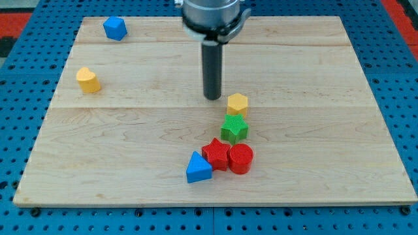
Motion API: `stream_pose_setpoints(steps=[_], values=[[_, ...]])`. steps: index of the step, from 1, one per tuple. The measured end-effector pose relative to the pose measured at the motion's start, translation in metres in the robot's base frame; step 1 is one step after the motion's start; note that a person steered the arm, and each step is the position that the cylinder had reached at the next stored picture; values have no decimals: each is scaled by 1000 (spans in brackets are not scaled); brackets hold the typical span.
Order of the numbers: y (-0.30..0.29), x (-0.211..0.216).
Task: Move green circle and yellow heart towards bottom center
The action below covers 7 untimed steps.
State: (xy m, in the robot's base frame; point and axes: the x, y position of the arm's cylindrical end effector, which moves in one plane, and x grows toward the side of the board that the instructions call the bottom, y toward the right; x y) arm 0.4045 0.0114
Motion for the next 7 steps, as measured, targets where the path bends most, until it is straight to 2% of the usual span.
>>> stream_pose_setpoints(steps=[1,2,3,4,6,7], values=[[36,2],[43,51],[27,71],[26,9],[99,-109],[75,-158]])
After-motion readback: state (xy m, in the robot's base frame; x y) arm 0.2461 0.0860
